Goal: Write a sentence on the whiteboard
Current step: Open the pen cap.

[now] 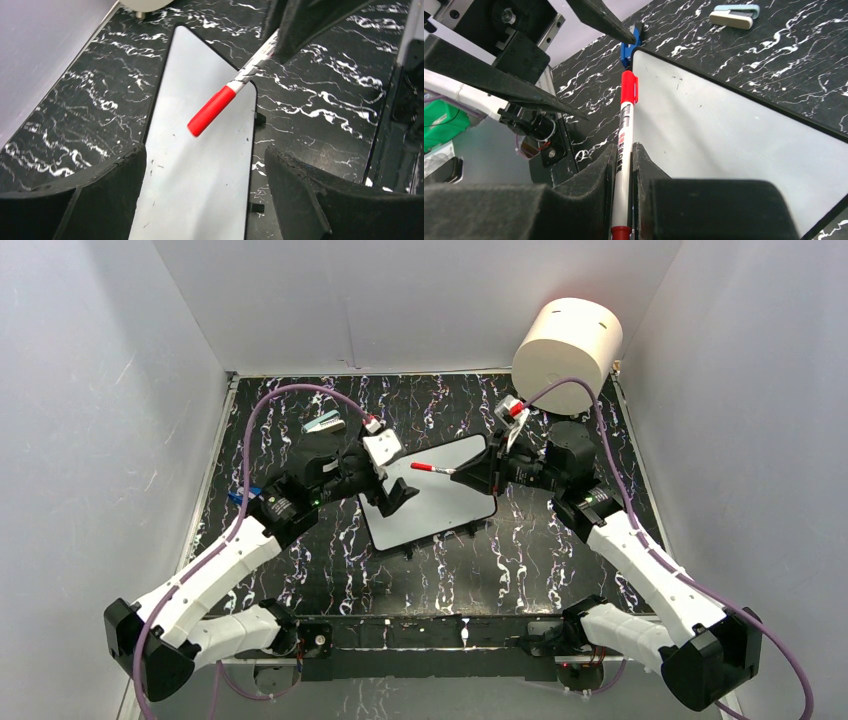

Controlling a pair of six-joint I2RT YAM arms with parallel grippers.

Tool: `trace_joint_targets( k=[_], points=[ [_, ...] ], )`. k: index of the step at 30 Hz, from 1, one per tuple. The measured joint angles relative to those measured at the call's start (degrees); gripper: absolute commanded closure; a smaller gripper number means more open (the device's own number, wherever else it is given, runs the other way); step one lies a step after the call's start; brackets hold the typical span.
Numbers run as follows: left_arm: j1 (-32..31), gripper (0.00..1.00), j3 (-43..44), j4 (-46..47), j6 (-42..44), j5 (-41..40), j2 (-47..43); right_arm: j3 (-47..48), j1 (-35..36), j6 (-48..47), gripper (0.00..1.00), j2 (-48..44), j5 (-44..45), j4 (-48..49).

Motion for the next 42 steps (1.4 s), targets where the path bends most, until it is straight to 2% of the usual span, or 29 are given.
trace_joint_targets(
  k=[5, 11, 15, 23, 29, 34, 36, 38, 42],
  points=[
    [0.0, 0.23, 0.2, -0.2, 6.0, 5.6, 2.2, 0.0, 0.0, -0.7, 1.0, 0.2, -2.4, -1.0],
    [0.0, 0.39, 1.7, -0.4, 9.9, 9.0, 4.9, 0.0, 0.0, -1.5, 1.0, 0.2, -4.1, -1.0],
    [0.0, 0.47, 2.1, -0.4, 11.2, 10.8, 6.0, 0.0, 0.0, -1.6, 1.0, 0.3, -4.7, -0.9],
    [-0.3, 0.57, 2.5, -0.5, 12.1, 13.0, 6.8, 0.0, 0.0, -1.5, 1.0, 0.5, -5.4, -0.9],
    [-0.8, 0.71, 3.4, -0.5, 12.2, 14.7, 7.9, 0.0, 0.0, -1.0, 1.0, 0.6, -6.0, -0.9],
    [-1.0, 0.77, 3.7, -1.0, 12.7, 15.4, 8.8, 0.0, 0.0, -0.3, 1.0, 0.6, -6.8, -0.9],
    [-1.1, 0.87, 3.8, -1.6, 13.1, 15.6, 8.8, 0.0, 0.0, -0.2, 1.0, 0.6, -7.0, -0.9],
    [-1.4, 1.0, 3.9, -2.5, 13.6, 16.2, 8.8, 0.0, 0.0, 0.0, 1.0, 0.7, -7.1, -0.5],
    [-2.2, 1.0, 3.9, -4.3, 15.8, 17.1, 8.8, 0.0, -0.3, 0.3, 0.93, 0.9, -8.5, -0.5]
  ],
)
